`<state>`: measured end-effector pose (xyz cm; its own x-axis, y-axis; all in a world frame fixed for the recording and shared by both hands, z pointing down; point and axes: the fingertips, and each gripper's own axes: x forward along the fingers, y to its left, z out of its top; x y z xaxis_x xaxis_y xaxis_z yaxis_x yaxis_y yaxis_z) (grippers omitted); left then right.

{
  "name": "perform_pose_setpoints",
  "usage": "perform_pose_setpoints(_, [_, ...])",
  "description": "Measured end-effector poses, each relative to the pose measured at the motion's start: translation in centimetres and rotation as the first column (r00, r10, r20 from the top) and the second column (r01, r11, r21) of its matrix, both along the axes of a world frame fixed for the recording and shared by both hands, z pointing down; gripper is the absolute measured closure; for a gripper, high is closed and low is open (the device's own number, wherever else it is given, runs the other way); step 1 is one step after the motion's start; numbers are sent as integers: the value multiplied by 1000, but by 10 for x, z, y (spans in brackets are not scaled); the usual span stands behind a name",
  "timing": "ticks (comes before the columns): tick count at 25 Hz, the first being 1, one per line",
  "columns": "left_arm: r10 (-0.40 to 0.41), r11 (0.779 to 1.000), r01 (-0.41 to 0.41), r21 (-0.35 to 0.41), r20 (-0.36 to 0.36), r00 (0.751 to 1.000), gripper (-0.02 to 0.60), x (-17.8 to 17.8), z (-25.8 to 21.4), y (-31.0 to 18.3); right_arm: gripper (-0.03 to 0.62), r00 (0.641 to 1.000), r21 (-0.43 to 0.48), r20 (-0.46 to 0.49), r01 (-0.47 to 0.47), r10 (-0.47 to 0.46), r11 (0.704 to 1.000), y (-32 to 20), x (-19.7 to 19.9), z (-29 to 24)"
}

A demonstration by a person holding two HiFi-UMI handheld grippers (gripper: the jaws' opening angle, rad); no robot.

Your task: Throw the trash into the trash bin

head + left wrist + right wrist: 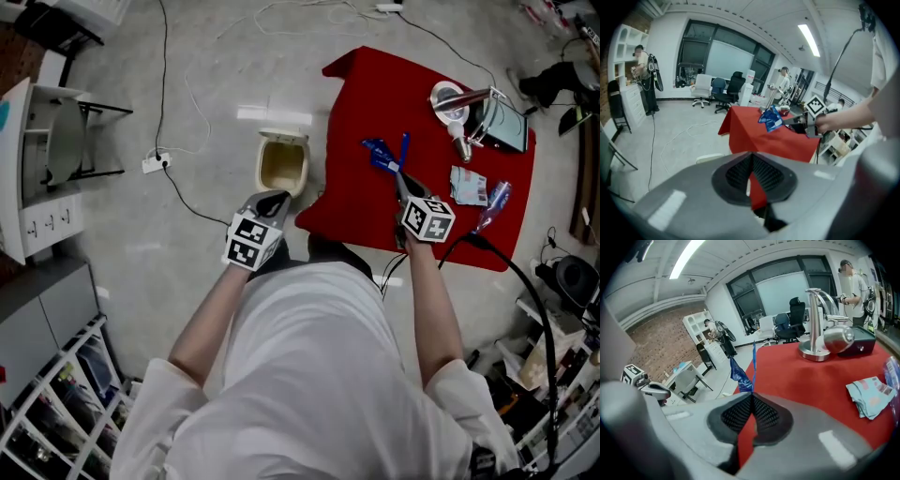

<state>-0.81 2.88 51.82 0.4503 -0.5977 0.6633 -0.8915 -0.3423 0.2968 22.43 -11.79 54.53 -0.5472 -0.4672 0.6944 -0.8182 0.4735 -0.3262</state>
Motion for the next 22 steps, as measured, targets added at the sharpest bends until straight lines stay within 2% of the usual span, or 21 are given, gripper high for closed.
perform_pose_setpoints(14, [-100,995,100,-17,-7,995,577,-93,23,45,592,982,-64,11,187,-186,980,69,-151,34])
perform_pose_setpoints(18, [-123,992,123,-25,-13,992,577,-115,30,60,592,977,-100,22,215,-214,971,95,-189,47])
perform_pose_setpoints(22, [-141,989,141,-41,-22,990,577,-131,49,69,592,977,-176,47,211,-206,961,118,-218,68])
